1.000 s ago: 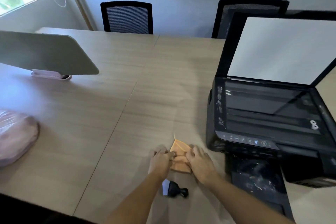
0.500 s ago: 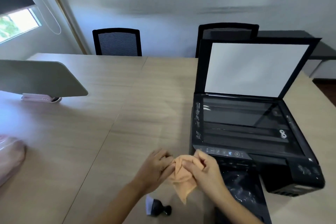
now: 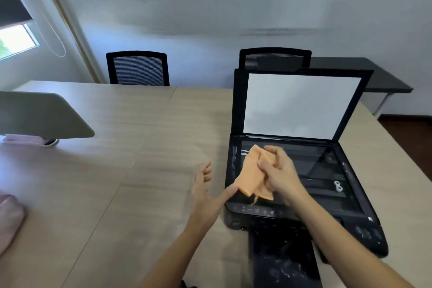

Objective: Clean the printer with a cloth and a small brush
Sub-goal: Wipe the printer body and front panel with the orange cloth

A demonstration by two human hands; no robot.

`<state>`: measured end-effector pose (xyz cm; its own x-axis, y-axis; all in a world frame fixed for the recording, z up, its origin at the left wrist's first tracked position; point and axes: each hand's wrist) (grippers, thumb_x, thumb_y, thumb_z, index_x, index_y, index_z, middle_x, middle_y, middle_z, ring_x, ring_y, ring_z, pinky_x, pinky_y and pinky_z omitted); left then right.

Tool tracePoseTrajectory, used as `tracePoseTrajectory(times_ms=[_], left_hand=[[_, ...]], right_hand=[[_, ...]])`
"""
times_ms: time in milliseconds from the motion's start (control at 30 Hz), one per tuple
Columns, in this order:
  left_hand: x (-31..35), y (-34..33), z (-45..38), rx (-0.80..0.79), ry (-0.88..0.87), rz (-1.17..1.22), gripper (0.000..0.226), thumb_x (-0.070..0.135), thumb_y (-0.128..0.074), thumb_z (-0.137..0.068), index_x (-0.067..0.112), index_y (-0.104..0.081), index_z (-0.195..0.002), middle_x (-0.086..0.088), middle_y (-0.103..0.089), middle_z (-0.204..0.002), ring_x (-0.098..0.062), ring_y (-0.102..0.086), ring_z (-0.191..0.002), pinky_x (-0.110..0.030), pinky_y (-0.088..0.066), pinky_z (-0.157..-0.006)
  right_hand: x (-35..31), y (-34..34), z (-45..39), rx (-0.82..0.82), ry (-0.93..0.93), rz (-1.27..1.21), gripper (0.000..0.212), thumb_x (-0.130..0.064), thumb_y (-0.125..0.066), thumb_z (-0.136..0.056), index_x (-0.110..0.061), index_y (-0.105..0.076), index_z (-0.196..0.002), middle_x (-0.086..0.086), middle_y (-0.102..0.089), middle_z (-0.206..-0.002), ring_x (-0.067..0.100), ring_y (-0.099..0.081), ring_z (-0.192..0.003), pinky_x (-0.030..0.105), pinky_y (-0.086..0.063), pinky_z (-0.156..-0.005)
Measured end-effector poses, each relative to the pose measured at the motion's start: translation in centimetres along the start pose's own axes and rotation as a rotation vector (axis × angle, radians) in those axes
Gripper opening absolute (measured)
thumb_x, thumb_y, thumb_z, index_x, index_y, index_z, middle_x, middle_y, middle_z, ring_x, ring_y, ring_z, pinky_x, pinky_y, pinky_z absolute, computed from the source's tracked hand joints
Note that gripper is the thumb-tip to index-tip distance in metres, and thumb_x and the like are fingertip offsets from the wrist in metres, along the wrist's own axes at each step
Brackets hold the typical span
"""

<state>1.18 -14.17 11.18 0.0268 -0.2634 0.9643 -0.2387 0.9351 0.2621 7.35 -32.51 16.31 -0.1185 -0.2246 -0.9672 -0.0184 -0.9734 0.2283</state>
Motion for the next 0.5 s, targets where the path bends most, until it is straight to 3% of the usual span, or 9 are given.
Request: tracePoseTrajectory(times_ms=[100, 200, 300, 400, 500], left_hand=[[-3.6, 0.6, 1.1, -0.221, 0.137, -0.171, 0.121, 0.056, -0.085, -0.059, 0.032, -0.015, -0.154, 0.007, -0.028, -0.154, -0.010, -0.029, -0.143, -0.034, -0.031, -0.116], [-6.3, 0.1, 1.5, -0.385, 0.174, -0.260, 0.135, 0.063, -0.085, -0.052, 0.030, -0.006, -0.156, 0.006, -0.020, -0.160, -0.012, -0.022, -0.148, -0.035, -0.027, -0.119], [-7.9, -0.9, 0.6, -0.385, 0.164, -0.306, 0.132, 0.069, -0.081, -0.050, 0.032, -0.011, -0.155, 0.008, -0.032, -0.157, -0.012, -0.032, -0.145, -0.039, -0.033, -0.117], [-9.3, -1.7, -0.2, -0.392, 0.121, -0.299, 0.117, 0.074, -0.078, -0.053, 0.039, -0.025, -0.151, 0.017, -0.047, -0.147, -0.005, -0.043, -0.138, -0.042, -0.040, -0.112], [-10.0, -2.0, -0.5, -0.360, 0.119, -0.287, 0.103, 0.071, -0.077, -0.059, 0.043, -0.032, -0.147, 0.023, -0.055, -0.138, -0.003, -0.049, -0.132, -0.041, -0.045, -0.107]], right_hand=[[-1.0, -0.1, -4.5, 0.030, -0.011, 0.230, 0.027, -0.019, -0.063, -0.083, -0.031, -0.052, -0.105, -0.002, -0.059, -0.110, 0.020, -0.058, -0.099, 0.045, -0.051, -0.090], [-1.9, -2.5, -8.6, 0.019, 0.171, 0.446, 0.021, -0.021, -0.059, -0.084, -0.022, -0.061, -0.105, 0.003, -0.062, -0.113, 0.019, -0.055, -0.102, 0.032, -0.043, -0.087], [0.0, -5.6, -10.8, -0.055, 0.260, 0.837, 0.037, -0.040, -0.045, -0.092, -0.023, -0.056, -0.123, 0.011, -0.035, -0.144, 0.035, -0.033, -0.128, 0.043, -0.029, -0.104], [3.6, -7.7, -11.5, -0.267, 0.309, 1.164, 0.054, -0.048, -0.024, -0.097, -0.022, -0.026, -0.146, 0.004, -0.004, -0.160, 0.036, 0.000, -0.144, 0.054, -0.006, -0.114], [5.4, -8.5, -11.1, -0.287, 0.297, 1.152, 0.057, -0.044, -0.017, -0.099, -0.019, -0.007, -0.150, 0.003, -0.003, -0.161, 0.030, -0.004, -0.146, 0.053, -0.006, -0.116]])
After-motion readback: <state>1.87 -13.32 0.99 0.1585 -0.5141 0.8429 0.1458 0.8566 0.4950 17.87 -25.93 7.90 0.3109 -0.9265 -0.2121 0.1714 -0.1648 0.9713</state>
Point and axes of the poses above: each hand's wrist, its own z-axis away from the middle knuckle, its own y-axis out of the back of the hand, x = y × z
